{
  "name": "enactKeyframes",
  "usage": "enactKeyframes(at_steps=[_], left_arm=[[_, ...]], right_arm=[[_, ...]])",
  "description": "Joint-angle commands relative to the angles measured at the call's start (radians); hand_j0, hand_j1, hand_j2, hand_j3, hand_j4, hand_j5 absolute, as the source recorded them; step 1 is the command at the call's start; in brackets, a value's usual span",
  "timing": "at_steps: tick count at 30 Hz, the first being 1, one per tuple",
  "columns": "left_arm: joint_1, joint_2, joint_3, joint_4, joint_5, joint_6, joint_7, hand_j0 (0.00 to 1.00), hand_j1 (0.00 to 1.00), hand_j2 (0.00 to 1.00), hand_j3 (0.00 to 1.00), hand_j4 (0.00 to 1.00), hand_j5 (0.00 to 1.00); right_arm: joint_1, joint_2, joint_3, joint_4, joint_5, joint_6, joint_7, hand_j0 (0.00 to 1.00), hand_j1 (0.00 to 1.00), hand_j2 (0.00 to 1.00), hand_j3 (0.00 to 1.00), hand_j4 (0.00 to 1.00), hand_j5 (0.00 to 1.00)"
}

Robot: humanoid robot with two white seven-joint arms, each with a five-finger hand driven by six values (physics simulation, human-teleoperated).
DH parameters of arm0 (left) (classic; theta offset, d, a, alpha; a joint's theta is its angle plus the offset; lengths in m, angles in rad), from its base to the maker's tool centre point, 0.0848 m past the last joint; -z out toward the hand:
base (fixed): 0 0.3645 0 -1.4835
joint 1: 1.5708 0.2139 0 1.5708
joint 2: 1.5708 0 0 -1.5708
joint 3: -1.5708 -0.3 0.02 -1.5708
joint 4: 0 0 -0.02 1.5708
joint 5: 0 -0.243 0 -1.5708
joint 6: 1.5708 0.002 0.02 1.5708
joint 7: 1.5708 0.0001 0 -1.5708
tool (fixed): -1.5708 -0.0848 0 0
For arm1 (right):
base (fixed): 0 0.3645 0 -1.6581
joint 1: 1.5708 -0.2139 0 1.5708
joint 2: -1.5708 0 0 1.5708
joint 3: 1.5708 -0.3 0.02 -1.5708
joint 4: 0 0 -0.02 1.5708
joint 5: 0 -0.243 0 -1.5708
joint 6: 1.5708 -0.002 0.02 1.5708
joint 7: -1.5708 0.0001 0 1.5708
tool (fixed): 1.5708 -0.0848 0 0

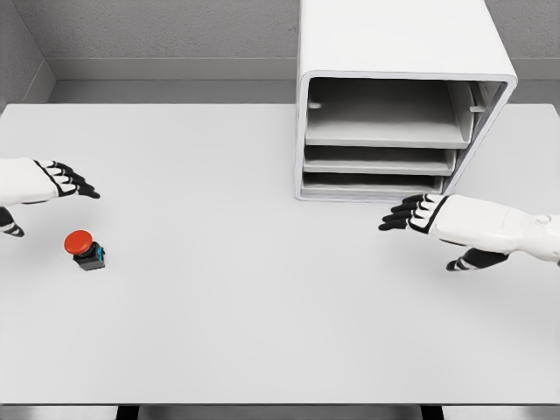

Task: Slide open multi-storey tabletop storage cabinets and put open load switch and slide close multi-storey tabletop storage cabinets

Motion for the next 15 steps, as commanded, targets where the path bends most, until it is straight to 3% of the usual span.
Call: enactKeyframes(at_steps=[1, 4, 7, 10, 15], left_arm=[[0.000, 0.003, 0.000, -0.006, 0.004, 0.002, -0.001, 1.00, 1.00, 1.00, 1.00, 1.00, 1.00], [0.000, 0.004, -0.005, -0.024, 0.003, 0.002, -0.001, 1.00, 1.00, 1.00, 1.00, 1.00, 1.00], [0.002, 0.004, -0.062, -0.060, 0.000, 0.002, -0.020, 1.00, 1.00, 1.00, 1.00, 1.00, 1.00], [0.014, 0.007, -0.068, -0.081, 0.001, 0.002, -0.036, 1.00, 1.00, 1.00, 1.00, 1.00, 1.00], [0.017, -0.005, -0.071, -0.083, -0.002, 0.002, -0.036, 1.00, 1.00, 1.00, 1.00, 1.00, 1.00]], right_arm=[[0.000, -0.001, 0.003, -0.003, -0.006, 0.003, 0.000, 1.00, 1.00, 1.00, 1.00, 1.00, 1.00], [0.000, 0.001, 0.003, -0.001, -0.007, 0.003, 0.000, 1.00, 1.00, 1.00, 1.00, 1.00, 1.00], [-0.028, 0.001, 0.003, -0.001, -0.009, 0.003, 0.000, 1.00, 1.00, 1.00, 1.00, 1.00, 1.00], [-0.090, 0.027, 0.005, -0.001, -0.009, 0.003, 0.000, 1.00, 1.00, 1.00, 1.00, 1.00, 1.00], [-0.222, 0.065, 0.111, 0.002, -0.009, 0.003, 0.000, 1.00, 1.00, 1.00, 1.00, 1.00, 1.00]])
